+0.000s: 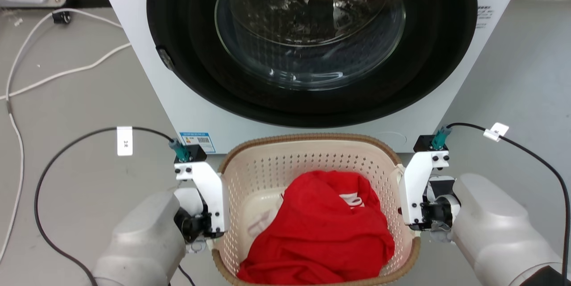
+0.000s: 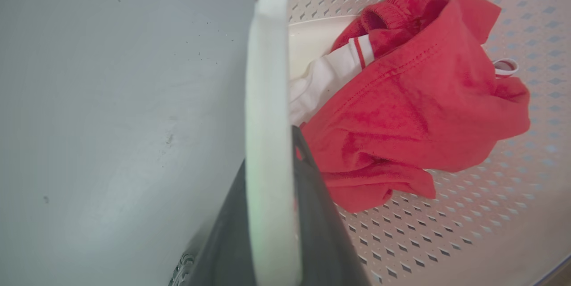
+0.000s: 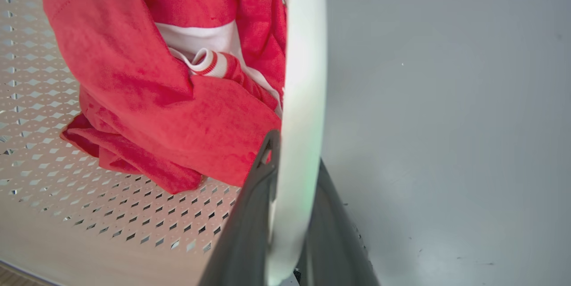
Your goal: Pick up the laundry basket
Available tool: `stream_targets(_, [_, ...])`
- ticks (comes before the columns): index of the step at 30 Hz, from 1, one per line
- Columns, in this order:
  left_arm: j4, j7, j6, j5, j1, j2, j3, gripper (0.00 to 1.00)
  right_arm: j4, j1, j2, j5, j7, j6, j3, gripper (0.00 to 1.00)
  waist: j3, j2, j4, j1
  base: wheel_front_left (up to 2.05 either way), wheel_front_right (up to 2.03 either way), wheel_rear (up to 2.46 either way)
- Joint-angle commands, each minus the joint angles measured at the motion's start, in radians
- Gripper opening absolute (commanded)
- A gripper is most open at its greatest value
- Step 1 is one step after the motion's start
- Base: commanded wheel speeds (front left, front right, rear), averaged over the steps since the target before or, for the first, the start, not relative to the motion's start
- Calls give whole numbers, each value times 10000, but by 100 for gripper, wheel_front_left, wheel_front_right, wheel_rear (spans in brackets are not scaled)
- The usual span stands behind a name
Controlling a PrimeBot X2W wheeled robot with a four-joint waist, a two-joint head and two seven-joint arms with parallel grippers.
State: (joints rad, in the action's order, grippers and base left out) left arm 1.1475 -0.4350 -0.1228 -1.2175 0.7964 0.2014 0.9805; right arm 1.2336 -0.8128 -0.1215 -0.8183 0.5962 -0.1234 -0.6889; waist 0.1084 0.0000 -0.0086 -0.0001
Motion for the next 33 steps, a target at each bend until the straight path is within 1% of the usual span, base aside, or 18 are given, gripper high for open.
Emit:
stream_targets(1, [-95, -25, -140, -60, -117, -232, 42, 0, -56, 103, 184, -54, 33, -133, -27, 0, -122, 0, -10, 1, 0, 0, 0])
stream_targets(13, [-90, -63, -143, -396, -584, -493, 289, 0, 163, 378, 360, -341, 412, -133, -148, 0, -459, 0, -43, 1, 0, 0, 0])
stream_targets(33, [-211, 144, -148, -720, -730, -604, 671, 0, 326, 525, 525, -586, 488, -135, -271, 0, -667, 0, -78, 1, 0, 0, 0])
